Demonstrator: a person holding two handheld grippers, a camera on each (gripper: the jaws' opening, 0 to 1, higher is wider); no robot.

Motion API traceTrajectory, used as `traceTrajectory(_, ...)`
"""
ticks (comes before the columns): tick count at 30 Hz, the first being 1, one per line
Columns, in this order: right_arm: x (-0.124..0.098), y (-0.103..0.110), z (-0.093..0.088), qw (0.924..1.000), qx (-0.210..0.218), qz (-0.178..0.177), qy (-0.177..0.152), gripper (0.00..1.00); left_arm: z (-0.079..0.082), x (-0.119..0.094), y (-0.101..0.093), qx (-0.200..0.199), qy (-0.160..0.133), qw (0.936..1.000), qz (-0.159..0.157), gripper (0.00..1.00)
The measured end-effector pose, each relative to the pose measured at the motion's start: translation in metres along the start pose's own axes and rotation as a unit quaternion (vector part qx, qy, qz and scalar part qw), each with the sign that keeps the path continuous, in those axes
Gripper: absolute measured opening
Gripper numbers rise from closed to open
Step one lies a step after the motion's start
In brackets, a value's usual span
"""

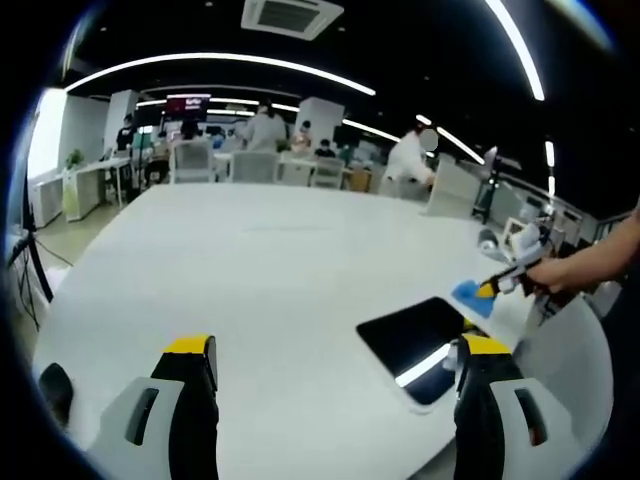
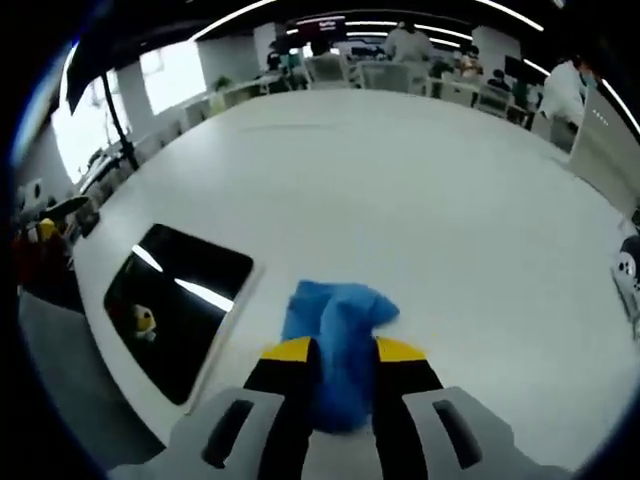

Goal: Wipe the mirror surface with the cleaning cloth until all visible marks leave the cleaned area.

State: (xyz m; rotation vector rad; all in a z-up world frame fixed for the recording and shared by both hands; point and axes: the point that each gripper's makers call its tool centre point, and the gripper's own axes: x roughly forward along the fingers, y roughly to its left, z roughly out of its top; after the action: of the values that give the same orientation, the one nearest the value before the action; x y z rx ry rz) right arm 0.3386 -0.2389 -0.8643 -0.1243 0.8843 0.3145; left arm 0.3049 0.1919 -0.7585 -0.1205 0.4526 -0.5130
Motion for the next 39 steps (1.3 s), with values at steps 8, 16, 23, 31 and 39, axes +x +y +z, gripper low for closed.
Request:
traceTrajectory(8, -0.008, -0.019, -0.003, 0.9992, 0.033, -0.024, -0.005, 0.21, 0.003, 0.003, 0.001, 0.000, -0.002, 1.0000, -0.001, 1.00)
traceTrajectory(16, -0.028, -0.010, 0.026, 0.9964, -0.032, -0.018, -0.076, 0.11, 0.003, 0.004, 0.003, -0.002, -0.003, 1.0000, -0.001, 1.00)
traceTrajectory(23, -0.006, -0.001, -0.009, 0.9985, -0.044, -0.017, 0.028, 0.22, 0.005, 0.004, 0.004, -0.005, -0.004, 1.0000, -0.004, 1.00)
traceTrajectory(31, 0.001, 0.008, -0.016, 0.9978, -0.057, 0.006, 0.034, 0.12, 0.008, 0.001, 0.006, -0.002, -0.006, 1.0000, -0.003, 1.00)
traceTrajectory(39, 0.002, 0.009, -0.018, 0.9988, 0.025, 0.011, 0.042, 0.03, 0.008, -0.003, 0.007, -0.009, -0.014, 0.9999, 0.001, 1.00)
